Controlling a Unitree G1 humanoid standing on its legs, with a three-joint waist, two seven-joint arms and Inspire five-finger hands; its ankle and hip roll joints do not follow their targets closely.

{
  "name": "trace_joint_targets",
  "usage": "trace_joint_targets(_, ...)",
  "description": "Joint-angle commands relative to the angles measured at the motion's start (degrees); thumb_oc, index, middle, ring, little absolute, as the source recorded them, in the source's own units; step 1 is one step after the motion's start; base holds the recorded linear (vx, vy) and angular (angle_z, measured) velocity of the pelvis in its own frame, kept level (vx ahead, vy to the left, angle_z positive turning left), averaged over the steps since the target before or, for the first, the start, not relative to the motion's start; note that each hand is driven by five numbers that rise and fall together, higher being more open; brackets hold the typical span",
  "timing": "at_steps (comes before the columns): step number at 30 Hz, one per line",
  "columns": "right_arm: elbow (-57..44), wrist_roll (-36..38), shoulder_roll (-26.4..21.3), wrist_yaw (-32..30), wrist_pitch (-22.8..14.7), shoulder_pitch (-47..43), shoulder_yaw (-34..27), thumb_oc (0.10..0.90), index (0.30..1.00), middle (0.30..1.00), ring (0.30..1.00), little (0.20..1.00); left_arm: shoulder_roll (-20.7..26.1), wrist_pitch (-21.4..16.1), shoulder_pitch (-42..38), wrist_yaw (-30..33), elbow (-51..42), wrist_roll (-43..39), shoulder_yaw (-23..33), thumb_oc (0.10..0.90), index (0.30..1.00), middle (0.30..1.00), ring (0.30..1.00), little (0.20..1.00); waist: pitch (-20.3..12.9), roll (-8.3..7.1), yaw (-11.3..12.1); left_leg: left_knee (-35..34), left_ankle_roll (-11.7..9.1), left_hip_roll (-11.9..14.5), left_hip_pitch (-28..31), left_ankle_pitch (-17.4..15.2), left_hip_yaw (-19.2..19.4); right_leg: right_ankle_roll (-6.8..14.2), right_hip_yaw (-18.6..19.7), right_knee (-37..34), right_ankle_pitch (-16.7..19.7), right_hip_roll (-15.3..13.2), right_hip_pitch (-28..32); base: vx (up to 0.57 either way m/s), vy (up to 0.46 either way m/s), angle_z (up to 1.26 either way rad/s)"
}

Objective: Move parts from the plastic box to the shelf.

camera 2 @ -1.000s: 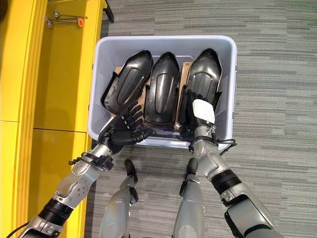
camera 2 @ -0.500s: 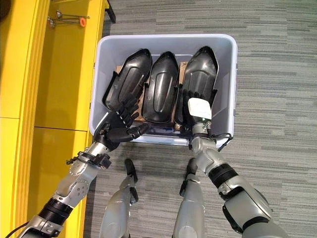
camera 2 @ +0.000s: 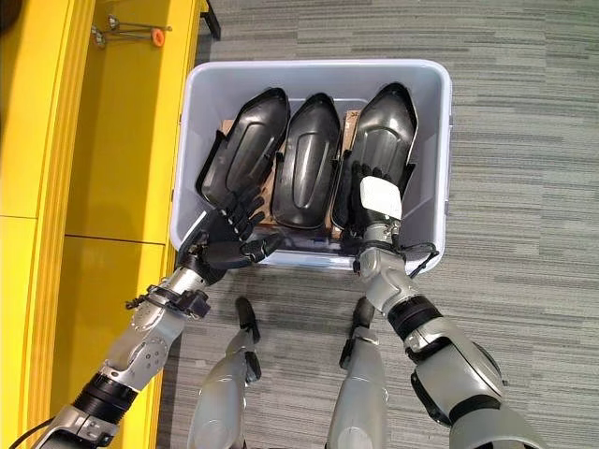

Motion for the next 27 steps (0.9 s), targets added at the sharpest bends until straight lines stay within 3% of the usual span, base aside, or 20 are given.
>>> trace_joint_targets(1, 17.6, 9.8, -2.4, -1.1, 7.7, 2.7, -3.6, 0.827, 0.898, 0.898, 0.898, 0.898, 0.7, -4.6, -5.5, -2.3, -4.3, -1.4, -0.4, 0.9, 1.0, 1.0, 1.0, 1.0, 0.1, 1.47, 2.5, 1.1, 1.2, -2.3, -2.8, -5.5, 0.2, -1.4, -2.3, 8.8, -12.0, 2.1, -1.7, 0.0, 0.0, 0.0)
trace_joint_targets(3, 20.2, 10.5, -2.8, -2.2, 6.2, 2.6, -4.8, 0.492, 0.429, 0.429, 0.429, 0.429, 0.7, -4.6, -5.5, -2.0, -4.5, -1.2, -0.8, 0.9, 1.0, 1.0, 1.0, 1.0, 0.1, 1.91, 2.5, 1.0, 1.3, -2.4, -2.8, -5.4, 0.2, -1.4, -2.2, 8.9, -12.0, 2.0, -1.9, 0.0, 0.0, 0.0)
trace_joint_targets(4, 20.9, 10.8, -3.1, -2.4, 5.6, 2.5, -5.1, 0.4, 0.3, 0.3, 0.3, 0.3, 0.7, -4.7, -5.6, -1.7, -4.6, -1.4, -1.0, 0.9, 1.0, 1.0, 1.0, 1.0, 0.1, 2.09, 2.5, 1.0, 1.3, -2.4, -2.8, -5.4, 0.2, -1.4, -2.2, 9.0, -12.0, 2.0, -1.9, 0.01, 0.037, 0.02)
trace_joint_targets(16, 24.9, 9.3, -6.1, -5.7, 3.7, 1.5, -6.4, 0.4, 0.3, 0.3, 0.3, 0.3, 1.6, -6.2, -5.3, -0.6, -5.7, -2.8, -2.5, 0.9, 1.0, 1.0, 1.0, 1.0, 0.1, 3.71, 2.4, 1.1, 1.3, -2.8, -3.2, -5.3, 0.6, -1.4, -2.0, 9.3, -12.2, 1.7, -2.7, 0.0, 0.006, 0.0)
trace_joint_targets(22, 24.4, 2.2, -6.2, -5.7, 4.4, 0.9, -5.2, 0.4, 0.3, 0.3, 0.3, 0.3, 1.9, -6.3, -5.1, -2.6, -5.7, -3.1, -2.7, 0.9, 1.0, 1.0, 1.0, 1.0, 0.1, 3.99, 2.3, 0.7, 1.3, -2.7, -3.6, -5.0, 1.0, -1.4, -1.9, 9.2, -12.1, 1.8, -3.4, -0.03, -0.002, -0.01)
trace_joint_targets(27, 23.0, -6.2, -5.9, -3.9, 1.6, 1.5, -2.4, 0.4, 0.3, 0.3, 0.3, 0.3, 2.1, -6.4, -4.8, -5.9, -6.1, -3.5, -4.0, 0.9, 1.0, 1.0, 1.0, 1.0, 0.1, 4.27, 2.0, 0.2, 1.2, -2.5, -3.2, -4.7, 1.1, -1.3, -1.6, 8.7, -11.9, 2.0, -3.1, -0.01, 0.015, -0.04)
